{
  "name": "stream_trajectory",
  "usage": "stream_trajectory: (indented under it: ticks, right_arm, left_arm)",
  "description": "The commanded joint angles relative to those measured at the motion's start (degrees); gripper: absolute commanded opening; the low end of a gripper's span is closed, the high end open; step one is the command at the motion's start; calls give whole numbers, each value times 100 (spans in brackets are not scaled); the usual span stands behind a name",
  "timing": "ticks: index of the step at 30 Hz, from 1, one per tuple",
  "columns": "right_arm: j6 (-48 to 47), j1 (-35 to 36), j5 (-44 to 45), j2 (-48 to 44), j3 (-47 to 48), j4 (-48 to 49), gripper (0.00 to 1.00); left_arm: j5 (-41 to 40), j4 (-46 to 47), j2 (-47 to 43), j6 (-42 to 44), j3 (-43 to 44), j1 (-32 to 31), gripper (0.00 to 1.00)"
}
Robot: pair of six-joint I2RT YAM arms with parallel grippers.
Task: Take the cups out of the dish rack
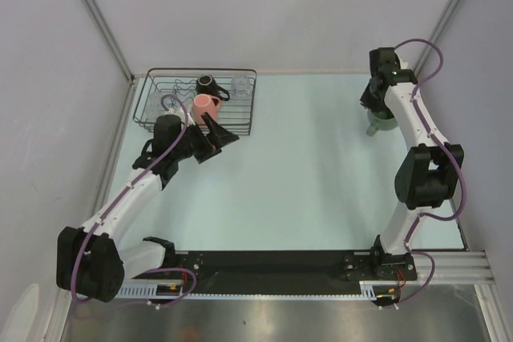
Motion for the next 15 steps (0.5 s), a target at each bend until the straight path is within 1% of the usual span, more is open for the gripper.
stream_trajectory:
  ticks: [1,4,5,8,11,15]
  right_arm:
    - [94,-332,311,160,968,127,0]
    - [252,-455,188,582,1373,-4,0]
    - [296,-603,161,705,1574,-31,0]
    - [402,-745,55,1075,1822,-119,0]
    - [472,-833,3,1356,1866,-154,0]
    - [551,-921,-225,1567,1499,81,0]
  left_arm:
    - [-410,-288,-355,88,-265,-9,100]
    - [-322,-279,-390,61,-423,-9,100]
    - [-313,-288,-408,53,-476,-9,100]
    - [-313,-288,-504,44,-590,-17,99]
    - [-331,-297,-592,61,-669,-17,99]
    - [-313,-297,-584,53,-757,-26,99]
